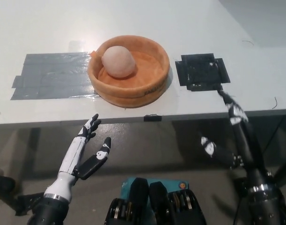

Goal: A person hands a emotional support dumpling to the robot which it grabs with its right hand and places in the soft place kept infront of it in the centre of the desk

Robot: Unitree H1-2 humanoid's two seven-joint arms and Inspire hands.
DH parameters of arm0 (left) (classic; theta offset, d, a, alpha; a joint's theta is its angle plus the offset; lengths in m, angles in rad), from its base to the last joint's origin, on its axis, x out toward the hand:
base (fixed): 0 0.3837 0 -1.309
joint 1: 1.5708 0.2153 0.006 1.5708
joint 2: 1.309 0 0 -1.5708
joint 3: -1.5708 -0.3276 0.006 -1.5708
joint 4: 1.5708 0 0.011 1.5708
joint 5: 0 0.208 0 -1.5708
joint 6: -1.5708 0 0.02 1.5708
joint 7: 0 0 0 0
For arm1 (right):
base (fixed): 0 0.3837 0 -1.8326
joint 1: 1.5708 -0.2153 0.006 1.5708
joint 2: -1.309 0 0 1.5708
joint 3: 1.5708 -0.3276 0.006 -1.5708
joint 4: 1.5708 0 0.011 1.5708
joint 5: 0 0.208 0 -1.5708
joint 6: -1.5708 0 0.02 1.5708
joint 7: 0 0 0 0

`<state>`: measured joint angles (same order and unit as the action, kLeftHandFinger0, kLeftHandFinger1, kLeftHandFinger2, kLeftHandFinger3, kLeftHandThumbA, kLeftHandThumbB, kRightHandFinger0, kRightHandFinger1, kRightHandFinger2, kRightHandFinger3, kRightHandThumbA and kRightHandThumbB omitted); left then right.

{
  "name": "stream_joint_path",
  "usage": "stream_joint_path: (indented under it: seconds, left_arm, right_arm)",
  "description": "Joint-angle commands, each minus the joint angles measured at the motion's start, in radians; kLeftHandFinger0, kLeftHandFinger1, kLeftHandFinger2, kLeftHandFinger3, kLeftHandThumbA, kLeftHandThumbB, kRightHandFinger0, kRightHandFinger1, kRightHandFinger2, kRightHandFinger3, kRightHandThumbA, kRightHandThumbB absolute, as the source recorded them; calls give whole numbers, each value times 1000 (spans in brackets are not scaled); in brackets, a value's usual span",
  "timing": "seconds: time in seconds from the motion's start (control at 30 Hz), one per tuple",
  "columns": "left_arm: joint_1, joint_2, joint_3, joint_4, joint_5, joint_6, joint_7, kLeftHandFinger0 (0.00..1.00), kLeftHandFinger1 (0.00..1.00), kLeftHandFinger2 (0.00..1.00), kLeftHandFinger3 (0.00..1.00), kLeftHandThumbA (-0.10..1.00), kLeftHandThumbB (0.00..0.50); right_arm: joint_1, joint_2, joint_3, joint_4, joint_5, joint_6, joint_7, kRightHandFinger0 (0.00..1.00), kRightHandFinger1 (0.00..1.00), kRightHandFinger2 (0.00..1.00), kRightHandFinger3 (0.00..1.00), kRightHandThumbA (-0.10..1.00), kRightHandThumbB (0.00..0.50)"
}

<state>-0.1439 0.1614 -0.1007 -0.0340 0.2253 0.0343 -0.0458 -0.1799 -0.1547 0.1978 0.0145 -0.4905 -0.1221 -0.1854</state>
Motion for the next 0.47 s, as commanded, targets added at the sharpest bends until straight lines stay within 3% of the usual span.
stream_joint_path:
  seconds: [0.0,0.27,0.43]
  left_arm:
    - [11,8,0,-21,-1,-31,-5,1000,1000,1000,1000,528,0]
    - [32,8,-2,-30,10,-25,-1,1000,1000,1000,1000,503,0]
    - [48,6,-6,-35,6,-27,-5,1000,1000,1000,1000,508,0]
  right_arm:
    - [-19,-1,-22,107,8,-114,-60,1000,1000,1000,1000,724,109]
    - [-11,-3,-1,205,-17,-124,-47,1000,1000,1000,1000,698,114]
    - [13,0,3,226,-22,-135,-56,1000,1000,1000,1000,740,138]
